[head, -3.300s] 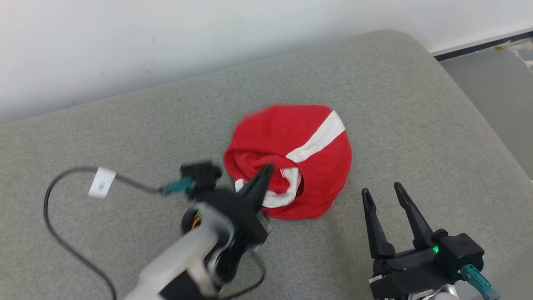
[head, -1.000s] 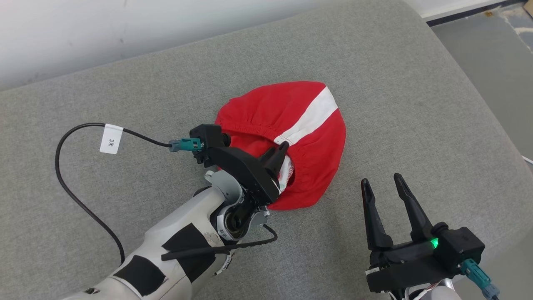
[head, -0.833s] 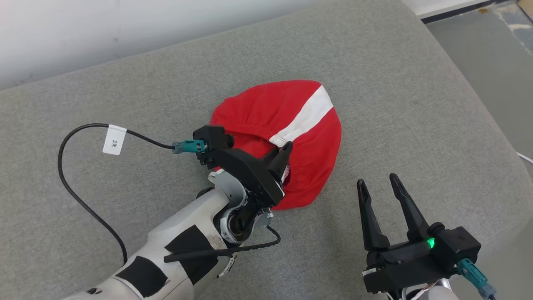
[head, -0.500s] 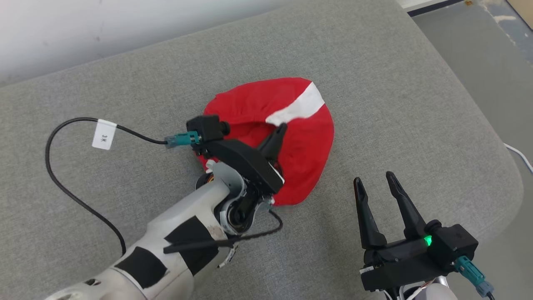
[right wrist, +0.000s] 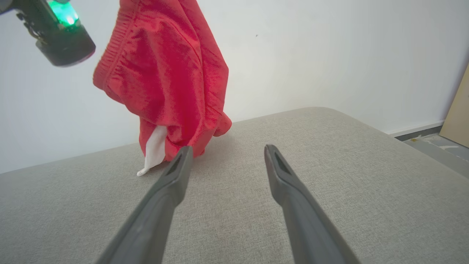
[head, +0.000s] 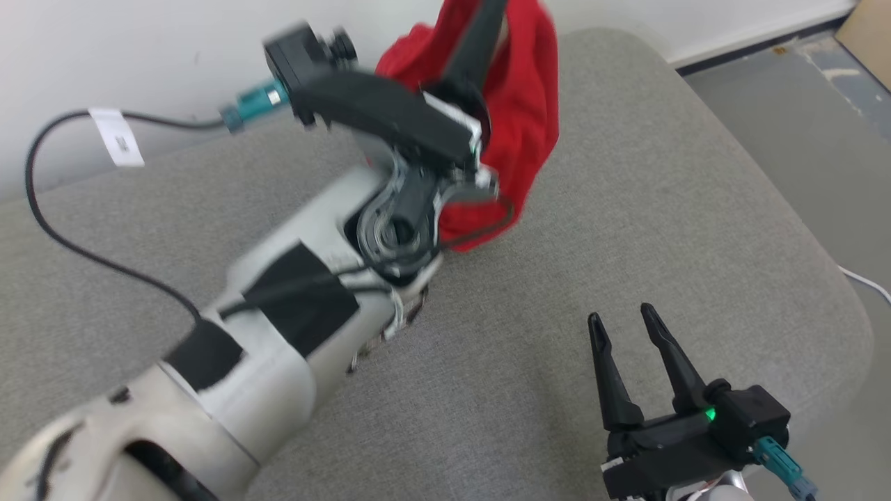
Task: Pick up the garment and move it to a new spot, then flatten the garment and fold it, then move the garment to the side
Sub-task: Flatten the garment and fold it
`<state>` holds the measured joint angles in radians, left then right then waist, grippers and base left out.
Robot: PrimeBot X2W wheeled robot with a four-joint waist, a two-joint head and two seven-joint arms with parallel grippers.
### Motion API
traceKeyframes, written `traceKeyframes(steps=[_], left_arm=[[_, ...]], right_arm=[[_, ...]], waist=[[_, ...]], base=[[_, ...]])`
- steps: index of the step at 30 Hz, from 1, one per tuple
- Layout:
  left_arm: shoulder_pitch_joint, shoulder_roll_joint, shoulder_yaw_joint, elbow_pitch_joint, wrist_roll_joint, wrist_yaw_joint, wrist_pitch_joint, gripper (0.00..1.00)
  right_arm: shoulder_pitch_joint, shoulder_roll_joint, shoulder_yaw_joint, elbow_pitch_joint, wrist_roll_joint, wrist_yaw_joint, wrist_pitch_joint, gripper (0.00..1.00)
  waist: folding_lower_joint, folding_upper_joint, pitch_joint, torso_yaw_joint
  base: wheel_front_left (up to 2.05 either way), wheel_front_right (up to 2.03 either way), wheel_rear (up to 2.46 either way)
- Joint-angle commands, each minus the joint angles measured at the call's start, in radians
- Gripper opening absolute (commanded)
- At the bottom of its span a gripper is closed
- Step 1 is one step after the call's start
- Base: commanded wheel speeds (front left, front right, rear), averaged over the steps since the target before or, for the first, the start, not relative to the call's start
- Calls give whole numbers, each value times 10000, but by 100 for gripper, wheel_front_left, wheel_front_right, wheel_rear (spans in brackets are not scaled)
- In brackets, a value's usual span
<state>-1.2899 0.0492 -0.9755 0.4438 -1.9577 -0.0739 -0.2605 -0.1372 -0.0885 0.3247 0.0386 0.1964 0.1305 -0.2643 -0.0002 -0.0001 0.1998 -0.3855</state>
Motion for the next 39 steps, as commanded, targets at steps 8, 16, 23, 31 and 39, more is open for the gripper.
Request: traceKeyframes(steps=[8,16,23,31,39], left_arm=[[1280,-29,-724,932,-163,33,-9,0],[-71,-2,19,737,-472,-337,-38,0],[-317,32,-97,-1019,-206,-557,-32,0],[1950,350,-2387,-458,1120,-562,41,0],[4475,2326,-2827,-1456,2263,-564,10,0]], right_arm=[[486,-312,-47,12,99,4,-22,100],[95,-267,885,298,334,4,-23,100],[218,-297,535,222,266,4,-22,100],[269,-209,-212,-110,31,4,-20,100],[591,-314,-470,-226,-23,4,-22,100]], waist=[[2,1,-808,816],[2,1,-1238,-306],[2,1,-710,-139],[2,1,-212,1444],[2,1,-404,2175]], base=[[0,0,0],[0,0,0],[0,0,0],[0,0,0],[0,0,0]])
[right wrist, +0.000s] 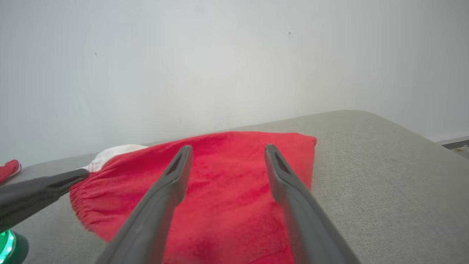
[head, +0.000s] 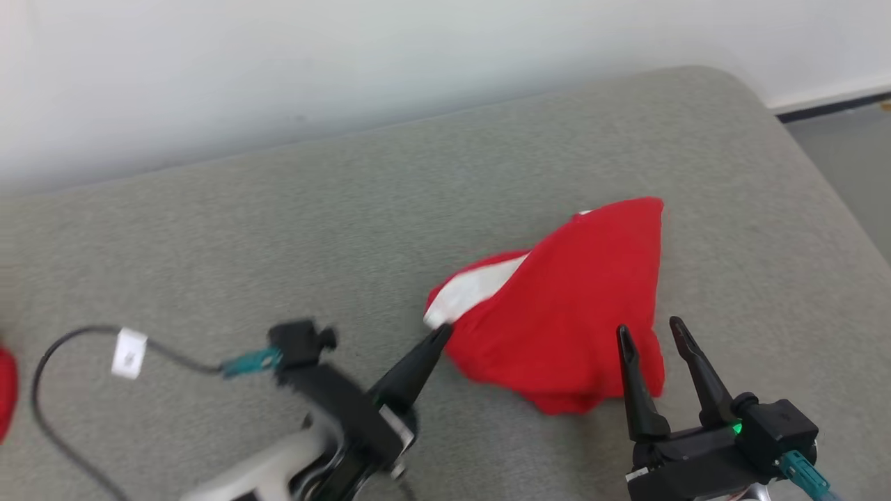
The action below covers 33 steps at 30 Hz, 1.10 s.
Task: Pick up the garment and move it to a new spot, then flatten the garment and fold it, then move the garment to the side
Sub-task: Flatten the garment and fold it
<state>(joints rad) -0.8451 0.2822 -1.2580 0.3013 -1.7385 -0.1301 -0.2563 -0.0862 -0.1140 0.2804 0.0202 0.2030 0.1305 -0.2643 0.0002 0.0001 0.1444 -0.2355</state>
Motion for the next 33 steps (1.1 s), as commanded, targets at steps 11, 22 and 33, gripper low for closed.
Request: traceKeyframes(steps=[11,22,33], left_arm=[[2265,2965,859,-1339,403,29,-75,0],[3655,2651,2745,-116,1770,612,-84,0],[5873,1514,6301,-963,6547,2282,-84,100]], right_arm=[[392,-240,-82,55,73,4,-22,100],[387,-418,108,144,260,4,-22,100],[315,-552,231,385,551,4,-22,100]], waist=[[-2,-1,-323,1346],[-2,-1,-616,1372],[-2,-1,-762,1666]], base=[[0,0,0],[0,0,0],[0,0,0]])
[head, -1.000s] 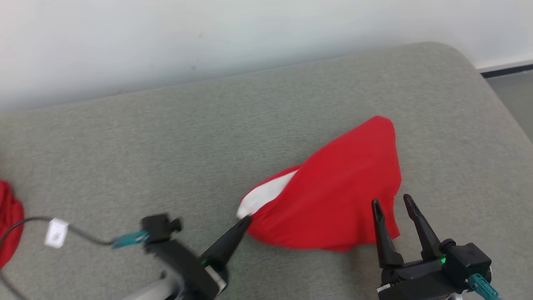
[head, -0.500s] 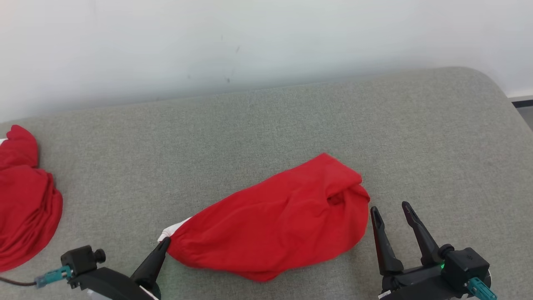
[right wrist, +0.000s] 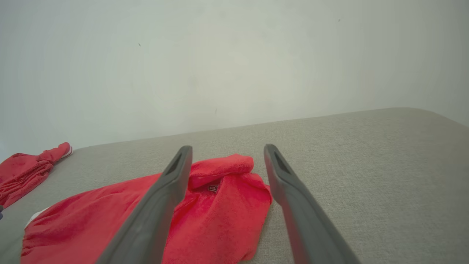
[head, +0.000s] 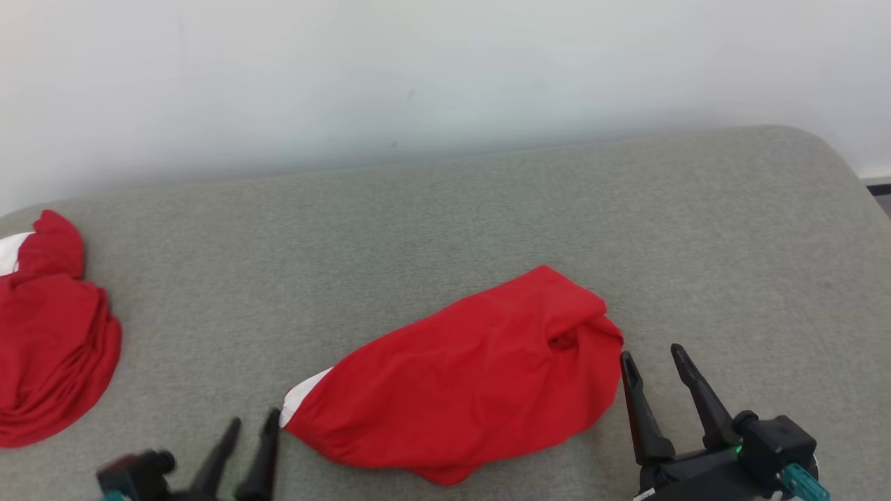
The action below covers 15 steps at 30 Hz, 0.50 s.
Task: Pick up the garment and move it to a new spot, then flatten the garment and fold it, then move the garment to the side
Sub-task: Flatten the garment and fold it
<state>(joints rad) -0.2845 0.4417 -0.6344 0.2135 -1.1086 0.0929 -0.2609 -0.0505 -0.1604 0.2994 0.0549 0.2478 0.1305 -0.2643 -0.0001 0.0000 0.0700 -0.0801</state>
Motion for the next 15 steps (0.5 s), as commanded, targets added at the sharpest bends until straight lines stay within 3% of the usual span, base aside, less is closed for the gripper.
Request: traceKeyframes(steps=[1,8,11,15], left_arm=[[544,-193,249,-304,740,165,-39,100],[2104,-1133,1060,-1665,3401,685,-39,100],[2341,-1414,1114,-1830,3815,697,-39,100],[2555,-1799,955,-1869,4388,494,-39,100]], right_arm=[[-167,-153,120,148,237,4,-22,100],[-1989,-1020,1689,2315,1780,4,-21,100],[-2816,-1307,2434,2996,2460,4,11,100],[-4700,-1779,4295,4057,3884,4,1152,100]], waist=[[1,0,-18,196],[1,0,46,887],[1,0,76,1158],[1,0,138,1702]], base=[[0,0,0],[0,0,0],[0,0,0],[0,0,0]])
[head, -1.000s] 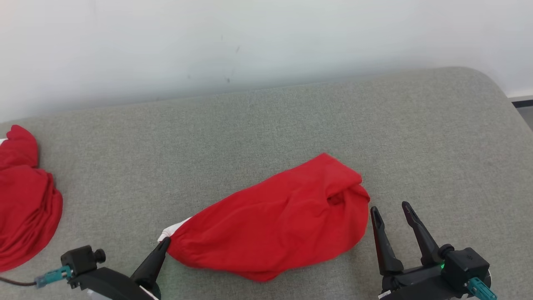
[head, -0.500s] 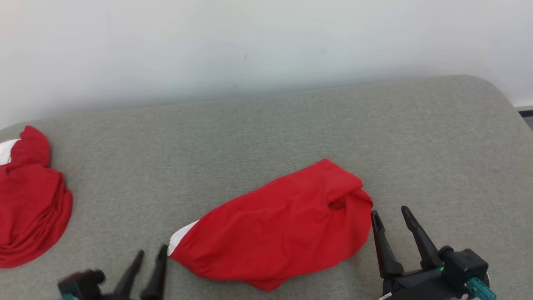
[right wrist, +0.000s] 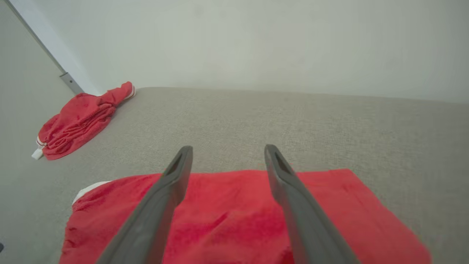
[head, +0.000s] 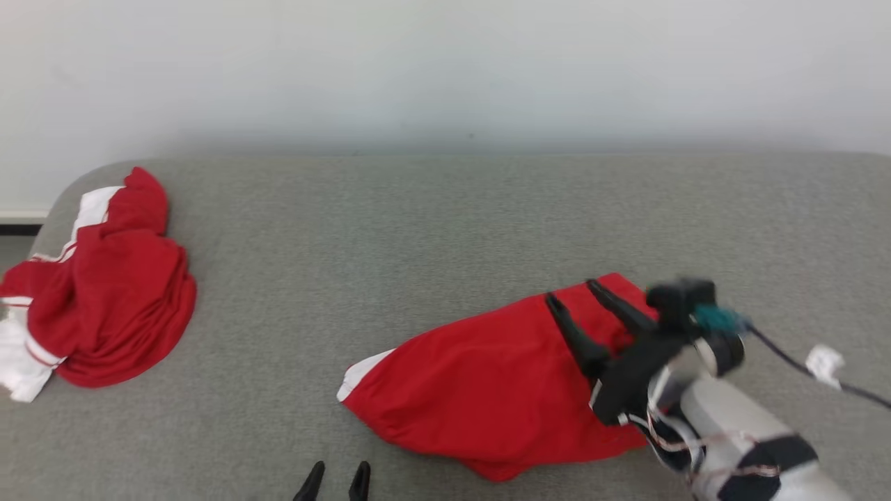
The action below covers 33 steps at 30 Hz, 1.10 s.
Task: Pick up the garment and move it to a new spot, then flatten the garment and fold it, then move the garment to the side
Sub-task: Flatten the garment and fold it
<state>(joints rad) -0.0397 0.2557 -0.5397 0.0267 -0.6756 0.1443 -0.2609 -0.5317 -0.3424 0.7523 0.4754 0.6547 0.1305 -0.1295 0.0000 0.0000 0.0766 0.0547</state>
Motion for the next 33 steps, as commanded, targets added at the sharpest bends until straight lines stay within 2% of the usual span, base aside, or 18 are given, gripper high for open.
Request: traceKeyframes(steps=[1,9,10,14,19,24,25,26,30,33], left_arm=[[134,-29,19,8,134,-30,-39,100],[88,-401,6,297,412,-362,-39,100],[60,-483,84,318,437,-438,-40,100],[145,-561,260,399,417,-533,-40,100],[78,-710,366,504,516,-719,-40,100],[-120,-881,464,592,572,-878,-40,100],[-153,-902,499,616,571,-901,-40,100],[-178,-921,538,649,583,-952,-40,100],[-202,-1023,694,717,683,-1065,-40,100],[-159,-1114,829,756,771,-1133,-40,100]], right_arm=[[-351,-30,191,28,295,4,204,100],[-3097,-724,3178,1268,2707,3,3843,100],[-3517,-897,3652,1463,3199,3,4629,100],[-4069,-1263,4464,1778,3886,3,6147,100],[-4153,-1358,5011,2173,4533,3,7440,100],[-3955,-1170,5197,2558,4754,3,7794,100],[-3905,-1142,5222,2621,4782,3,7782,65],[-3864,-1123,5243,2692,4826,3,7716,0],[-3873,-1154,5312,2768,4620,3,7221,0],[-4270,-1290,5285,2729,4036,-5,5926,0]], waist=[[0,0,94,476],[0,0,304,1400],[0,0,353,1589],[0,0,437,1767],[0,0,640,1898],[0,0,845,1999],[0,0,882,2014],[0,0,911,2023],[0,0,1009,1991],[0,0,1039,1886]], base=[[0,0,0],[0,0,0],[0,0,0],[0,0,0],[0,0,0],[0,0,0],[0,0,0],[0,0,0],[0,0,0],[0,0,0]])
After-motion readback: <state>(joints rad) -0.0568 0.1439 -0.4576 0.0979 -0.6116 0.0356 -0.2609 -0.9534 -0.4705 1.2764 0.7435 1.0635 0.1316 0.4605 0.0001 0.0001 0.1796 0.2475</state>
